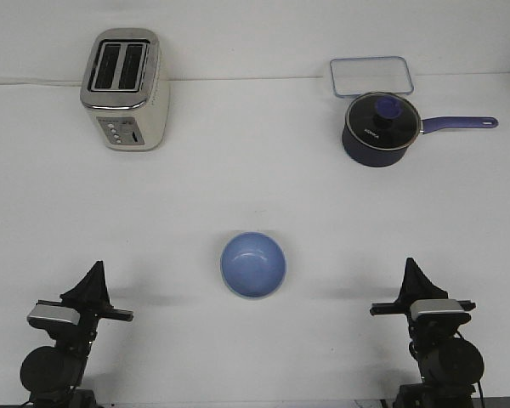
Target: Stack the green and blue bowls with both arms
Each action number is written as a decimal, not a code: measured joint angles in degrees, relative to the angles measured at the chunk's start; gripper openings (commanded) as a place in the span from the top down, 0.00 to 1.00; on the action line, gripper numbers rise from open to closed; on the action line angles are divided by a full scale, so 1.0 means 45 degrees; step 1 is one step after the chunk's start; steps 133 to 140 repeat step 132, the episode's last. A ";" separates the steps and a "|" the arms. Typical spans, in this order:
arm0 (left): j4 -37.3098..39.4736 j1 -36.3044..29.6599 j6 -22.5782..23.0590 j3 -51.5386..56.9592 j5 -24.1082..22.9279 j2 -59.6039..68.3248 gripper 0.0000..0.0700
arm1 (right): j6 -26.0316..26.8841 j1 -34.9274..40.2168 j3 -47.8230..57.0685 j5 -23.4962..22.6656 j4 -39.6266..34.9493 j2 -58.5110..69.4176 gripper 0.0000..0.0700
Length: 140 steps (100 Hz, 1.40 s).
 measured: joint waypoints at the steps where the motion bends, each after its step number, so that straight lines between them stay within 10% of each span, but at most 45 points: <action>1: 0.0000 0.0000 0.0000 0.0000 0.0000 0.0000 0.98 | -0.0005 0.0000 -0.0058 -0.0010 0.0068 0.0000 1.00; 26: 0.0000 0.0000 0.0000 0.0000 0.0000 -0.0005 0.98 | 0.0000 0.0000 -0.1462 -0.0024 0.2676 0.0000 1.00; 140: 0.0000 0.0000 0.0000 0.0000 0.0000 -0.0005 0.98 | 0.0000 0.0000 -0.1486 -0.0024 0.2691 -0.0010 1.00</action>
